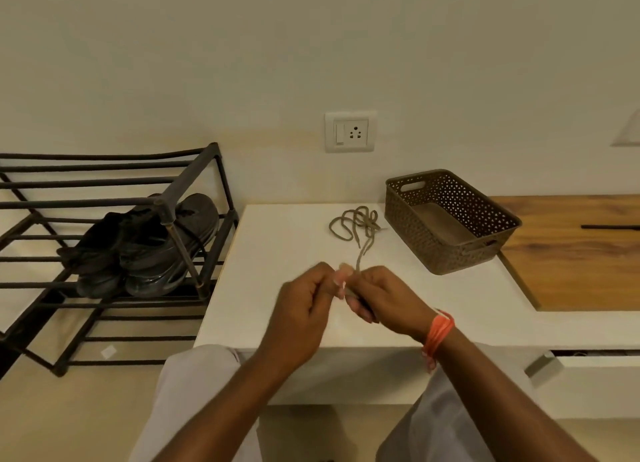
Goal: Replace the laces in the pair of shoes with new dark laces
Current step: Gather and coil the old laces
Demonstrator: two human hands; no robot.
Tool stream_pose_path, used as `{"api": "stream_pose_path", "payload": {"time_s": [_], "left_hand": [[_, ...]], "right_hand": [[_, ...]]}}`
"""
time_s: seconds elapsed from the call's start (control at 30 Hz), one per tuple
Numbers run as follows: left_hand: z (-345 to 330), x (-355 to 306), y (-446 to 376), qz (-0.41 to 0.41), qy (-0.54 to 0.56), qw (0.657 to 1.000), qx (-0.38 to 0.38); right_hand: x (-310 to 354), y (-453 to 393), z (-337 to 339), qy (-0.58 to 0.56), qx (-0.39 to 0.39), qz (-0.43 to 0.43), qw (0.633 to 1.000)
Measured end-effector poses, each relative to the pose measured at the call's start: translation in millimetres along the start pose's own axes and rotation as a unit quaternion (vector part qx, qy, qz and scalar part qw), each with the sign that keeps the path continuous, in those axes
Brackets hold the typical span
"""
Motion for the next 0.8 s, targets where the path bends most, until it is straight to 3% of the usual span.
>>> {"api": "stream_pose_path", "payload": {"time_s": [0.07, 0.17, 0.23, 0.37, 0.43, 0.6, 0.7, 0.8], "left_hand": [[5.9, -5.1, -2.3, -0.040, -0.039, 0.998, -0.011], [-20.7, 0.7, 2.4, -0.012, -0.002, 0.991, 0.134], [-32.3, 0.3, 5.6, 0.026, 0.077, 0.981, 0.175], [-37.7, -3.9, 7.5, 0.057, 0.127, 0.982, 0.126], [-41.7, -3.0, 15.3, 0.025, 0.073, 0.991, 0.113], [-42.4, 1.7, 22.8, -0.029, -0.012, 0.991, 0.127], [-42.9, -2.5, 18.4, -0.028, 0.040, 0.991, 0.123], [-45.0, -11.1, 16.7, -0.046, 0.059, 0.992, 0.099]], "right_hand": [[-12.7, 6.6, -8.4, -0.047, 0.036, -0.035, 0.998], [-10.5, 9.1, -13.3, -0.119, 0.083, -0.069, 0.987], [-9.7, 14.0, -16.5, -0.195, 0.126, -0.098, 0.968], [-6.3, 25.9, -20.3, -0.413, 0.241, -0.100, 0.873], [-8.2, 25.5, -16.8, -0.483, 0.258, -0.092, 0.832], [-0.8, 32.3, -29.0, -0.532, 0.309, -0.089, 0.784], [4.7, 32.7, -32.7, -0.537, 0.314, -0.082, 0.779], [4.5, 28.3, -26.8, -0.484, 0.243, -0.100, 0.834]]}}
Point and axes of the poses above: each hand's wrist, its own y-axis away from the middle knuckle, its own z-axis out of the back of the hand, x = y × z, the point moved 7 cm from there along -y, towards the middle knuckle, and after that the axes turned 2 degrees about y, right-handed, at the moved point
